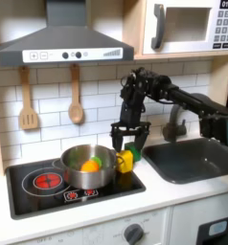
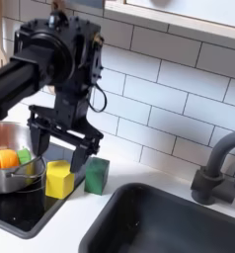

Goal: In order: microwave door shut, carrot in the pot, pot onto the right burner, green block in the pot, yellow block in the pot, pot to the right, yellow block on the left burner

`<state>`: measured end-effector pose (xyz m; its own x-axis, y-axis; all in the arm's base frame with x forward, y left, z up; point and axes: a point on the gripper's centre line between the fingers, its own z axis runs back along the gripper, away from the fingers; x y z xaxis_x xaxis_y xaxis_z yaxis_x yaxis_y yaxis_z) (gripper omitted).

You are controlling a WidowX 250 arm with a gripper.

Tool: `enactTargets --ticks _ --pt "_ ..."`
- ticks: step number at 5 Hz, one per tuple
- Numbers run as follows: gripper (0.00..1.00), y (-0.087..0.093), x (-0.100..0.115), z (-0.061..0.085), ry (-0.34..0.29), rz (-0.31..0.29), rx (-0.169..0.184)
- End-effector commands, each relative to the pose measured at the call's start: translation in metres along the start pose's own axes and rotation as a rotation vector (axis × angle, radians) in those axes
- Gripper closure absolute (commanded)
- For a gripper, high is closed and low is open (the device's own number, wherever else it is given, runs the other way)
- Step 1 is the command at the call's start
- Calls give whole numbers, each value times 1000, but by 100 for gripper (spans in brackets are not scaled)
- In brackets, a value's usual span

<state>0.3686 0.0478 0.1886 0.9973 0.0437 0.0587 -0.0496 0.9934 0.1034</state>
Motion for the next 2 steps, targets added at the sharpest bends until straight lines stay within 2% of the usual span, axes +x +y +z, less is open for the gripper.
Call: enactTargets --ticks 1,2 --pt "0 -3 3 -13 -8 -49 2" --pt "0 -3 10 -9 -31 -83 13"
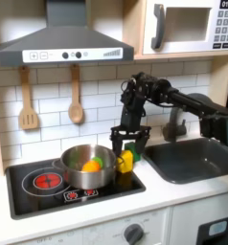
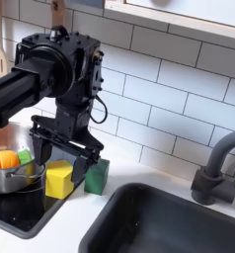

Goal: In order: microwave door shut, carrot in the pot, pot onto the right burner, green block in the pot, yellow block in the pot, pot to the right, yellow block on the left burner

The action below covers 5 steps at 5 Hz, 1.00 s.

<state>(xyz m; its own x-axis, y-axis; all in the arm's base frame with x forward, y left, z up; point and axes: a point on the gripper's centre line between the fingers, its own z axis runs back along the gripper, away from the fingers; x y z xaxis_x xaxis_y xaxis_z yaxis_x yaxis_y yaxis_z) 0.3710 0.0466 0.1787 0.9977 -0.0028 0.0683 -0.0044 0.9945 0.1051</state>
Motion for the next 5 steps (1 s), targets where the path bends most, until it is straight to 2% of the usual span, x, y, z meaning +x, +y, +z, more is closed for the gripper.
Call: enactTargets --ticks 1,2,4,5 --pt "0 1 10 3 -30 -54 8" --pt "0 -9 10 -3 -29 -92 0" --pt "0 -2 5 -13 -22 -114 8" --pt "0 0 4 -11 -30 -129 6"
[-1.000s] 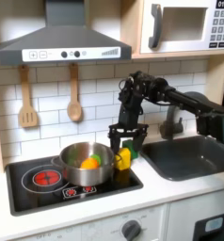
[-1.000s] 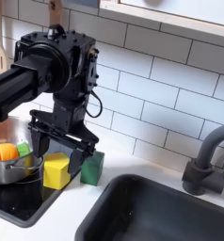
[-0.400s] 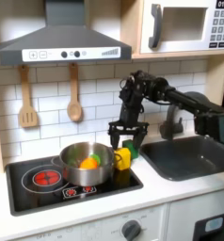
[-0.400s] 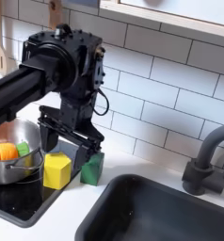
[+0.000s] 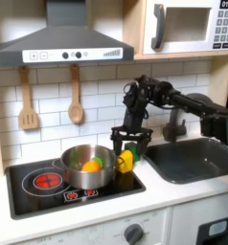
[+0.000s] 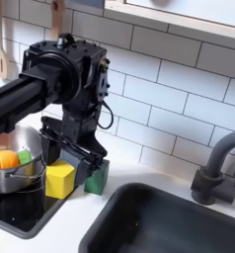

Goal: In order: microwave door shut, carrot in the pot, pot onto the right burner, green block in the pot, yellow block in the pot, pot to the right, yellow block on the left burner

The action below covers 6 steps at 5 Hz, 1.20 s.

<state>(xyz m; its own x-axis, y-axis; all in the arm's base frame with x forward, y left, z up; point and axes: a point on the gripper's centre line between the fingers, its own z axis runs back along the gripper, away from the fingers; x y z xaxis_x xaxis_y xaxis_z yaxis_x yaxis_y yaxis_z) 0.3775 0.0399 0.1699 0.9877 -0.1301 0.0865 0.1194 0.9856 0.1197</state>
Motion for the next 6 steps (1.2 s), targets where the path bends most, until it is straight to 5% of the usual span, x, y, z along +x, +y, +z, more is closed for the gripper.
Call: enactTargets --ticks 1,5,6 --pt "0 4 0 -1 -2 -23 7" --pt "0 13 -16 -8 55 11 -3" --pt "0 1 -18 -16 80 -2 -24"
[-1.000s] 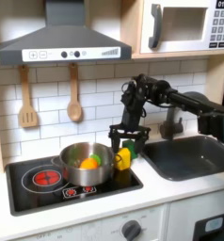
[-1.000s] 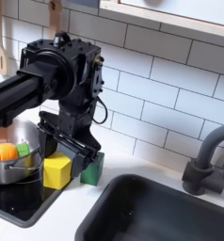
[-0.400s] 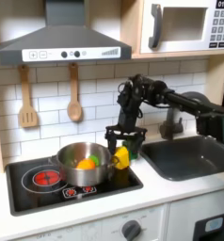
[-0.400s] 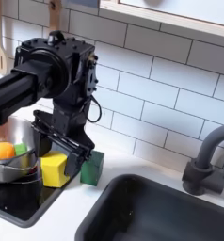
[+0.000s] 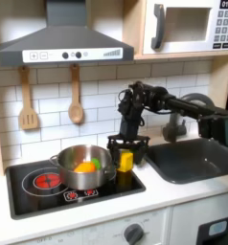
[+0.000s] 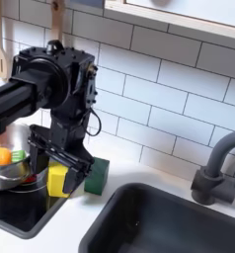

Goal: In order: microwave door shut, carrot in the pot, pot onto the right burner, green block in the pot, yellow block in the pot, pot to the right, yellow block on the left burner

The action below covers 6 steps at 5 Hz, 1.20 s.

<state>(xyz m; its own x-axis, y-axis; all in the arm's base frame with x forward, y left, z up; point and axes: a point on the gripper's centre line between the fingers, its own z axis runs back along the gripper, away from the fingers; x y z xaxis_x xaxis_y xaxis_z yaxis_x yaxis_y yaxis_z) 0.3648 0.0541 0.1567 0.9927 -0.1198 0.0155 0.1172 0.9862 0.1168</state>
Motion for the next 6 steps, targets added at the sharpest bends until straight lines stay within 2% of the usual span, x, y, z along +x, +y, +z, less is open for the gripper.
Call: enactTargets --ticks 1,2,4,5,6 --pt "0 -11 -5 -11 34 38 -43" --pt "100 -15 0 -8 12 51 -55" --pt "100 -10 1 -2 -14 84 -41" --pt "100 -13 -1 2 -20 91 -49" --pt "0 -14 0 -2 4 97 -72"
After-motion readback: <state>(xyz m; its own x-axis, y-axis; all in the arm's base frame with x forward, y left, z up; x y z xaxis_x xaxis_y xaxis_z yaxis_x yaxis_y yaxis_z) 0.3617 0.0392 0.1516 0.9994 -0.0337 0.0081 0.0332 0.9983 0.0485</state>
